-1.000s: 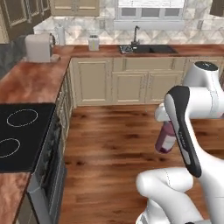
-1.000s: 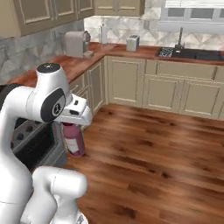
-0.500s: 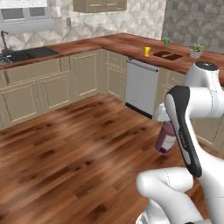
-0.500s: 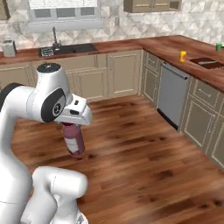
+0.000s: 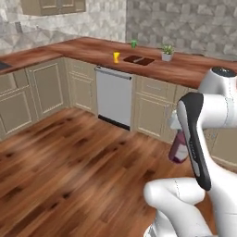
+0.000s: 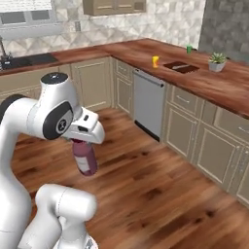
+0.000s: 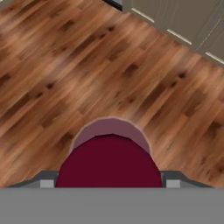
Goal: Place the drinks on the dining counter in a tight cluster.
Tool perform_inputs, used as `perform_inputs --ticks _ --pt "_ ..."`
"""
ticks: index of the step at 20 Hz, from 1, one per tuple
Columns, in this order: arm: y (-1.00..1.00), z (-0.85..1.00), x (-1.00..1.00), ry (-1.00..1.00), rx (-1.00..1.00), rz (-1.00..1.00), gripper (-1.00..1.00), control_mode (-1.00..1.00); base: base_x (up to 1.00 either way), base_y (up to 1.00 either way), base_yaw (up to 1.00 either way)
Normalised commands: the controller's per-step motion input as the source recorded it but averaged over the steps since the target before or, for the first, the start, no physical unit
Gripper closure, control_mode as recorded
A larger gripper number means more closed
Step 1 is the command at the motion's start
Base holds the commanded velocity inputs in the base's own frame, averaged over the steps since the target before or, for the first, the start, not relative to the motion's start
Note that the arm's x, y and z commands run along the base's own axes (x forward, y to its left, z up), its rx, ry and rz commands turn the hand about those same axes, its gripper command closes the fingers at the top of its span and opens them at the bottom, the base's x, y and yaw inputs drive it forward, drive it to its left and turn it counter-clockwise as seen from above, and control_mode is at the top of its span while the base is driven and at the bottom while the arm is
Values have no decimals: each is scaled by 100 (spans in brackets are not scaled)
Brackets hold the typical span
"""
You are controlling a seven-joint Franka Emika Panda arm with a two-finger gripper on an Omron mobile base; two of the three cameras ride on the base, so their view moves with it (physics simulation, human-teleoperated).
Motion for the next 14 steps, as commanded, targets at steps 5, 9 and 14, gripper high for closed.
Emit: perform_inputs --ticks 5,9,14 --pt "0 0 0 0 0 0 100 100 100 -81 48" --pt "0 0 0 0 0 0 100 100 79 -100 37" --pt "0 0 0 0 0 0 100 100 20 -100 40"
